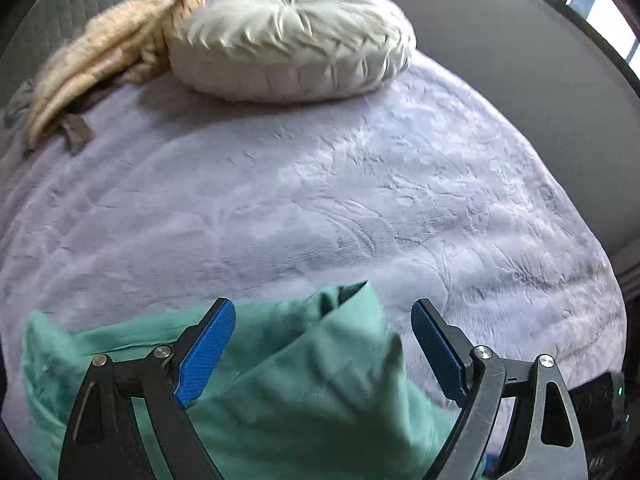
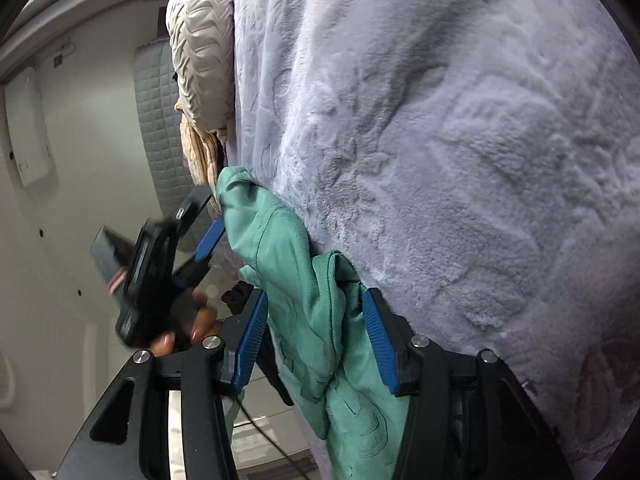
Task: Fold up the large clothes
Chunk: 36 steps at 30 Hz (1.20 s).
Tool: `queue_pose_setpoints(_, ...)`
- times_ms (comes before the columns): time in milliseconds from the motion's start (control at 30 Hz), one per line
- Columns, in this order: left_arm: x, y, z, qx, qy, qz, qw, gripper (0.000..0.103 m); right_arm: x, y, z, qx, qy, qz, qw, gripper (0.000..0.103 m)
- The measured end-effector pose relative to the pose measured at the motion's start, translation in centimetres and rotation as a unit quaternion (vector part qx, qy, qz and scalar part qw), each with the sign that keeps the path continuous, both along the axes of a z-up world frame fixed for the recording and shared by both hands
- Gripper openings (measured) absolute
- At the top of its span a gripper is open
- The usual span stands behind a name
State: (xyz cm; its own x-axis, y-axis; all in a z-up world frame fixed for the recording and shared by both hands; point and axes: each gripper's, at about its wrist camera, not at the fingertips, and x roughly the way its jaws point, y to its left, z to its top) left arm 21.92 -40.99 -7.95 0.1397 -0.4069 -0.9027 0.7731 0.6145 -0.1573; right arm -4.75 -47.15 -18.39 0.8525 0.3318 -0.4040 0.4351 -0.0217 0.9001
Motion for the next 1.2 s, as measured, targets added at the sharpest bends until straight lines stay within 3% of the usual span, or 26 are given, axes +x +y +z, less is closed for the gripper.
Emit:
queue_pose_setpoints(33, 0.1, -0.1, -0.4, 0.001, 0.015, -0.001, 0.9999, 0.071, -0.1, -0.1, -0.2, 0.003, -0.001, -0.001, 1.0, 0.052)
queue_pose_setpoints(100, 0.3, -0.7, -1.3, 0.007, 0.052, -0.006, 0.9986, 0.028, -0.3, -0.1, -0.2, 0.009, -0.003, -0.003, 1.0, 0.052)
queue_pose_setpoints(133, 0.2, -0.7, -1.6, 0.012, 0.058, -0.009, 0.9982, 0.025, -0.3, -0.2, -0.3, 0.013, -0.004, -0.004, 1.0, 0.052)
queue_pose_setpoints(200, 0.2, 0.1, -1.4, 0.0, 0.062, -0.009, 0.998, 0.008, -0.2, -0.2, -0.3, 0.015, -0.008, -0.01, 1.0, 0.049)
queue_pose_setpoints(267, 0.6, 1.4, -0.4, -0.027, 0.071, 0.006, 0.9971, 0.008, 0.3, -0.2, -0.3, 0.021, -0.015, -0.012, 1.0, 0.003)
queue_pose_setpoints(333, 1.2, 2.5, 1.3, -0.057, 0.063, 0.024, 0.9961, 0.008, 0.3, -0.1, 0.0, 0.019, -0.009, -0.026, 0.999, 0.003)
queue_pose_setpoints(400, 2.1, 3.2, 2.6, -0.076, 0.051, 0.037, 0.9951, 0.008, 0.5, -0.3, 1.4, -0.016, -0.01, -0.027, 0.999, 0.003)
queue_pose_setpoints(567, 2.3, 0.1, -0.7, -0.013, 0.012, 0.044, 0.9989, 0.008, 1.3, -0.4, 1.2, -0.064, 0.03, -0.018, 0.997, 0.003)
queue_pose_setpoints(667, 2.2, -1.1, -2.2, -0.004, -0.01, 0.081, 0.9966, 0.008, 0.9, -0.7, -0.2, -0.061, 0.059, -0.023, 0.996, 0.002)
queue_pose_setpoints(767, 3.0, -1.0, -1.2, -0.008, -0.026, 0.113, 0.9932, 0.009, 0.5, -0.9, -0.2, -0.069, 0.059, -0.015, 0.996, 0.002)
queue_pose_setpoints(900, 4.2, 0.8, 1.9, 0.002, -0.077, 0.128, 0.9887, 0.009, -0.2, -1.1, 0.1, -0.072, 0.077, -0.01, 0.994, 0.001)
queue_pose_setpoints(967, 3.9, 2.6, 2.9, 0.008, -0.078, 0.119, 0.9898, 0.009, -0.7, -1.3, 1.2, -0.095, 0.086, -0.005, 0.992, 0.002)
queue_pose_setpoints(1067, 2.7, 6.5, 3.9, 0.013, -0.093, 0.122, 0.9881, 0.009, -0.7, -1.6, 4.8, -0.174, 0.08, 0.007, 0.981, 0.006)
queue_pose_setpoints(1200, 0.8, 12.2, 2.7, 0.036, -0.089, 0.156, 0.9832, 0.009, 4.8, -1.7, 9.4, -0.258, 0.023, 0.073, 0.963, 0.006)
